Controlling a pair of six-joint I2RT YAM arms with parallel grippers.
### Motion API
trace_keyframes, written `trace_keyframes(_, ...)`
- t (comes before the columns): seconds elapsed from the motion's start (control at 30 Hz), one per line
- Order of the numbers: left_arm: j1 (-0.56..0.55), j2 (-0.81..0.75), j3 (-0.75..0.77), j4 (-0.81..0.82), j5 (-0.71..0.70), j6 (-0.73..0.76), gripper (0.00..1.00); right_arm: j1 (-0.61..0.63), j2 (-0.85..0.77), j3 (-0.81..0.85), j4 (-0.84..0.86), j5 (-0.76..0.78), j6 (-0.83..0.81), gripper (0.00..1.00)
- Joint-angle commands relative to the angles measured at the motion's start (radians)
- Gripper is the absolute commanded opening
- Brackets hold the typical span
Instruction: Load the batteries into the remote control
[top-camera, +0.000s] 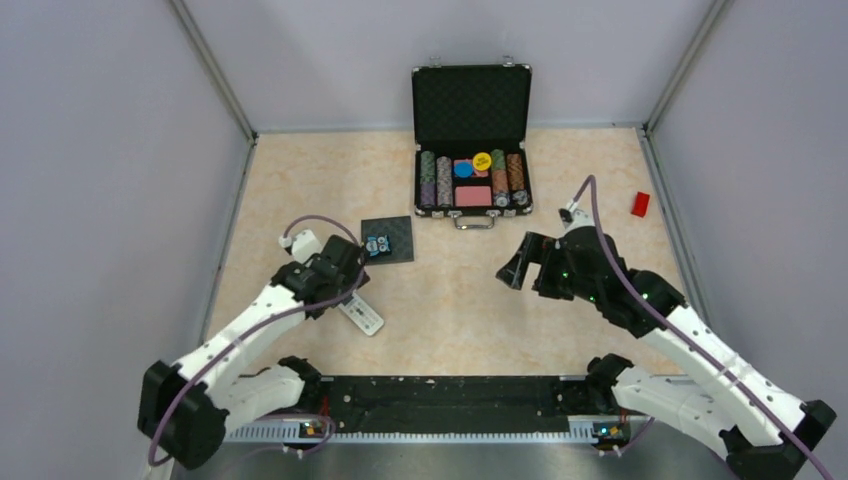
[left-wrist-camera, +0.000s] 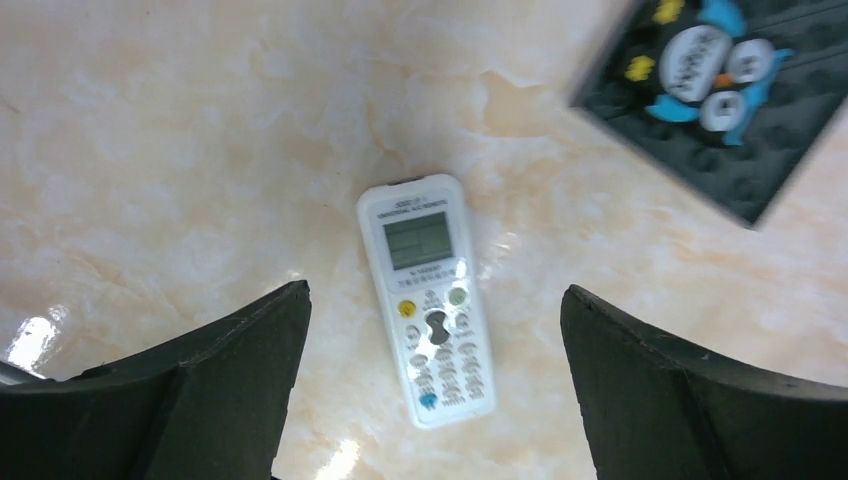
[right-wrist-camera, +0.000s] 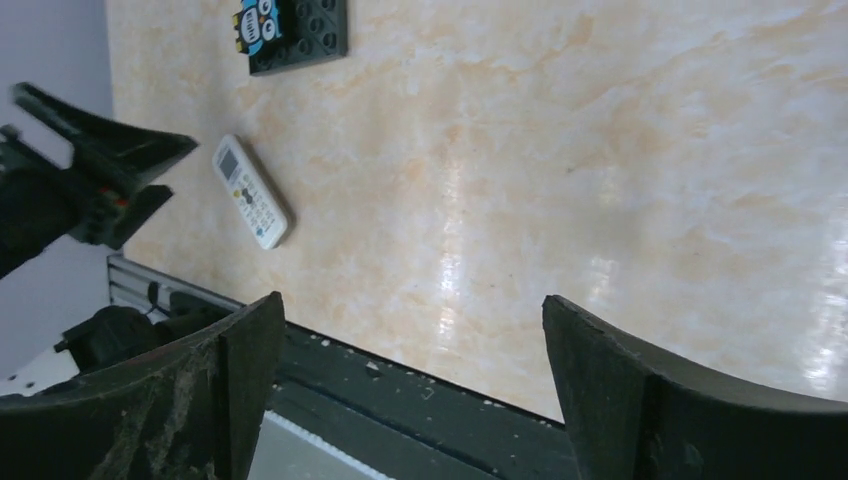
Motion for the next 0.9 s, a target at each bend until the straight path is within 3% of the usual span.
trace_keyframes(0.0,0.001,-0.21,0.09,-0.11,0.062,0.042,0.99,-0.004,-0.105,0.106,-0.181,0.194,-0.019,0.99)
trace_keyframes(0.2,0.002,-0.531,0.131,-0.177,0.062,0.124,0.99,-0.003,-0.321,0.156,-0.358,0.449,0.028,0.99)
trace_keyframes(0.4,0.002,-0.781,0.188,-0.232,-0.008,0.22,0.99,-0.002,-0.466,0.227,-0.472,0.591,0.078,0.99)
trace_keyframes(0.63,0.002,-0.931,0.256,-0.259,-0.023,0.297,0.99,-0.002,-0.53,0.31,-0.587,0.658,0.135,0.99)
trace_keyframes(0.87,0.004,-0.951,0.311,-0.344,-0.053,0.265,0.99,-0.002,-0.562,0.313,-0.625,0.645,0.172,0.99)
